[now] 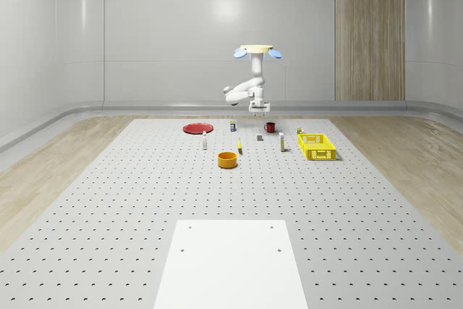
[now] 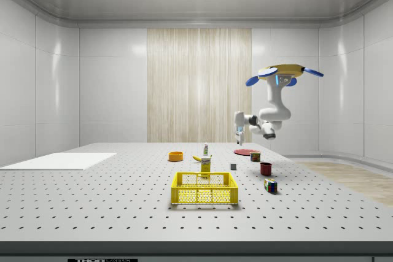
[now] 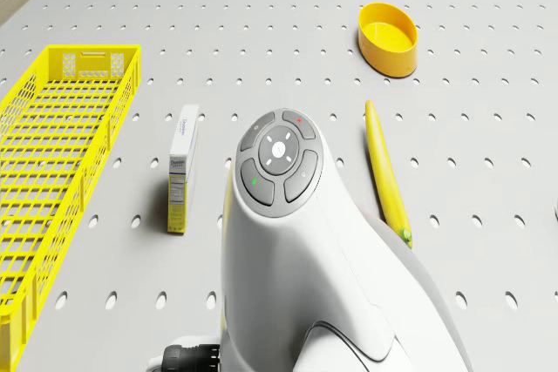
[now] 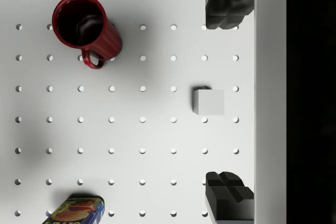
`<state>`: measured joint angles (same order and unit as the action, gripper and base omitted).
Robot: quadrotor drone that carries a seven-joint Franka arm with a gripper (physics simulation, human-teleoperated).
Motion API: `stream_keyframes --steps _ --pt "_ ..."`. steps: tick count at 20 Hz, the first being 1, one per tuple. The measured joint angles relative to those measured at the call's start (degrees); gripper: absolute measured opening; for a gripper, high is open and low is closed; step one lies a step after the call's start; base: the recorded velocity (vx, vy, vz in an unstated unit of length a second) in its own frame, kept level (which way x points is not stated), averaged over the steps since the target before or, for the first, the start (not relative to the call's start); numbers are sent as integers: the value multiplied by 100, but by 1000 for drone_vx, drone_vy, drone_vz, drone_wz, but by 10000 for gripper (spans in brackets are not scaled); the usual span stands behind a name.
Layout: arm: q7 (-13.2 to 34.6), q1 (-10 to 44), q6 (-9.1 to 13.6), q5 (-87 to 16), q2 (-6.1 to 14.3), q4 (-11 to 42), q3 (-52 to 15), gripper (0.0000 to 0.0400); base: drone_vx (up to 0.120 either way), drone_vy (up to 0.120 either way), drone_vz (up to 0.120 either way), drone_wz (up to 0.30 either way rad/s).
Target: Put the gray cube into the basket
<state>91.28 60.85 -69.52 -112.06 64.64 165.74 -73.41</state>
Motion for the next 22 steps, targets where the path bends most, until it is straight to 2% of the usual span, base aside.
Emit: stream_keyframes --steps 9,20,22 --pt "93 100 -231 136 262 -19 -89 400 111 0 -120 0" --pt "183 196 -501 288 557 -39 -176 400 0 0 -120 0" --pt "192 207 -562 290 614 -45 -164 400 0 0 0 0"
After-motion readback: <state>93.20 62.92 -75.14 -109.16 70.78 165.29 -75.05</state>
